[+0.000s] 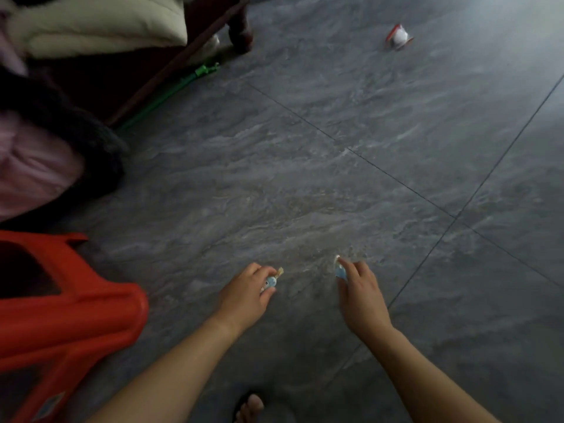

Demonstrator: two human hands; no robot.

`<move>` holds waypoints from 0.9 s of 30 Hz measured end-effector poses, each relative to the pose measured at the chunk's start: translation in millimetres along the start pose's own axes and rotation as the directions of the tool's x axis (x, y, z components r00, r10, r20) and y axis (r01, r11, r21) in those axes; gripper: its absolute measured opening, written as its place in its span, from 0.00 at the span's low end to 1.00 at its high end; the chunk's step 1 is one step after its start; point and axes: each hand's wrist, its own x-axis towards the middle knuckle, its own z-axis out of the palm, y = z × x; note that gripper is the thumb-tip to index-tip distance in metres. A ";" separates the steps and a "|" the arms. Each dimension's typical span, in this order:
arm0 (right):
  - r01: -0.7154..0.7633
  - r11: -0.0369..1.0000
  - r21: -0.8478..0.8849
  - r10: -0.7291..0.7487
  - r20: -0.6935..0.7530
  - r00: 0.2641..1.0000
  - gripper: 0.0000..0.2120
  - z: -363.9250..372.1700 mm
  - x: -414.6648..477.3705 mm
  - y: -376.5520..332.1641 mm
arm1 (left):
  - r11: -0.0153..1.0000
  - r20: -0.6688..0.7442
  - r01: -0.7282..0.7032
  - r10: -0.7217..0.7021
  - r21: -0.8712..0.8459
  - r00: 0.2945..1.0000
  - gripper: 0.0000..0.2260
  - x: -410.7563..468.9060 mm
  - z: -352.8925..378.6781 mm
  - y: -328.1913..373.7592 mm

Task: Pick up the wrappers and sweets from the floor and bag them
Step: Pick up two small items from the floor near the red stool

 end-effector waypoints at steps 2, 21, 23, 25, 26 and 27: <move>0.019 0.999 0.034 -0.018 -0.036 0.999 0.21 -36.9 -23.3 -46.7 | 1.000 -0.037 -0.012 0.012 -0.004 0.999 0.12 -21.4 -51.2 24.9; 0.325 0.943 0.070 -0.323 -0.040 0.945 0.19 -513.2 -347.1 -312.3 | 0.951 -0.457 0.006 -0.153 -0.308 0.876 0.12 -392.8 -395.3 398.9; 0.369 0.928 0.057 -0.369 -0.017 0.929 0.19 -520.2 -359.6 -318.8 | 0.938 -0.500 0.046 -0.225 -0.345 0.836 0.12 -415.6 -390.2 411.5; 0.423 0.905 0.051 -0.424 0.033 0.905 0.19 -521.0 -372.7 -328.2 | 0.915 -0.515 0.086 -0.297 -0.394 0.804 0.12 -442.5 -387.2 416.7; 0.450 0.892 0.052 -0.452 0.062 0.890 0.19 -519.8 -379.3 -334.8 | 0.904 -0.516 0.101 -0.326 -0.416 0.792 0.12 -457.0 -386.5 415.2; 0.479 0.876 0.052 -0.482 0.096 0.871 0.19 -517.2 -386.4 -343.5 | 0.892 -0.516 0.114 -0.352 -0.437 0.781 0.12 -473.1 -386.3 410.3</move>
